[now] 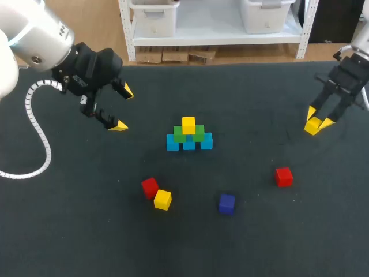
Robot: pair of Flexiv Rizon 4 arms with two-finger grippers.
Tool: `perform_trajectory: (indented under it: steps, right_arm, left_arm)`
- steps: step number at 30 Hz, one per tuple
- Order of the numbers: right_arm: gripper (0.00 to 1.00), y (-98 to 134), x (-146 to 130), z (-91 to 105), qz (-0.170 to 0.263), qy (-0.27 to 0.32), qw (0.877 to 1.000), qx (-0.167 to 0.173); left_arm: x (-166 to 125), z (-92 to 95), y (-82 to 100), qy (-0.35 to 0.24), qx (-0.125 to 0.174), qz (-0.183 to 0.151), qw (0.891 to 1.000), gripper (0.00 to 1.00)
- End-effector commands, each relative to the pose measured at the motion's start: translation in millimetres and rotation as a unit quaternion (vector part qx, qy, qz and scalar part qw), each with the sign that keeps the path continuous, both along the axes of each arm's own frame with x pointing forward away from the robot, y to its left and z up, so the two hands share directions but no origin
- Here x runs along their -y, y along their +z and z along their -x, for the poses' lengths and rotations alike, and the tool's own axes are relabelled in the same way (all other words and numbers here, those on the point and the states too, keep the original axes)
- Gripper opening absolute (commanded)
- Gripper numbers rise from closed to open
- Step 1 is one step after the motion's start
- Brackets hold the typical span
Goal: Place the blue cubes, place green cubes on the blue cubes, place the yellow cubes on the green cubes, then place the red cubes on the yellow cubes, and place purple cube on the red cubes.
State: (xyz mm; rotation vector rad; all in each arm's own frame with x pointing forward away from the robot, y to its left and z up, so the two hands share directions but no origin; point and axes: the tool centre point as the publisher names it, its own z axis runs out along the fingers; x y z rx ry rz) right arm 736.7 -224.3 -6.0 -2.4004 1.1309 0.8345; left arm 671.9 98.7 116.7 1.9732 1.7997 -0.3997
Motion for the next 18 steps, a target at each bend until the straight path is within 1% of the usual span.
perform_trajectory:
  steps: [1, 6, 7, 9, 11, 12, 13, 14, 15, 16, 18]
  right_arm:
    - [0.00, 3, -1, 1.5, -0.003, -0.026, 1.000, -0.009]
    - [0.00, 28, -7, 4.7, -0.004, -0.100, 0.995, -0.010]
    - [0.00, 34, -10, 5.4, 0.001, -0.119, 0.993, -0.004]
    - [0.00, 44, -14, 8.7, -0.006, -0.142, 0.990, 0.003]
    - [0.00, 53, -20, 12.3, 0.002, -0.167, 0.986, 0.017]
    - [0.00, 57, -22, 13.9, 0.008, -0.191, 0.981, 0.020]
    - [0.00, 60, -25, 15.2, 0.013, -0.203, 0.979, 0.024]
    - [0.00, 64, -29, 18.3, 0.015, -0.210, 0.977, 0.036]
    - [0.00, 68, -34, 21.3, 0.026, -0.230, 0.972, 0.046]
    - [0.00, 70, -38, 23.4, 0.034, -0.239, 0.969, 0.051]
    - [0.00, 77, -48, 28.3, 0.029, -0.271, 0.961, 0.054]
  left_arm:
    - [0, -1.2, 0.3, -0.001, -0.001, -0.001, 1.000, 1.00]
    - [0, -1.2, 0.3, -0.001, -0.001, -0.001, 1.000, 1.00]
    - [0, -1.2, 0.3, -0.001, -0.001, -0.001, 1.000, 1.00]
    - [0, -1.2, 0.3, -0.001, -0.001, -0.001, 1.000, 1.00]
    - [0, -1.2, 0.3, -0.001, -0.001, -0.001, 1.000, 1.00]
    - [0, -1.2, 0.3, -0.001, -0.001, -0.001, 1.000, 1.00]
    - [0, -1.2, 0.3, -0.001, -0.001, -0.001, 1.000, 1.00]
    - [0, -1.2, 0.3, -0.001, -0.001, -0.001, 1.000, 1.00]
    - [0, -1.2, 0.3, -0.001, -0.001, -0.001, 1.000, 1.00]
    - [0, -1.2, 0.3, -0.001, -0.001, -0.001, 1.000, 1.00]
    - [0, -1.2, 0.3, -0.001, -0.001, -0.001, 1.000, 1.00]
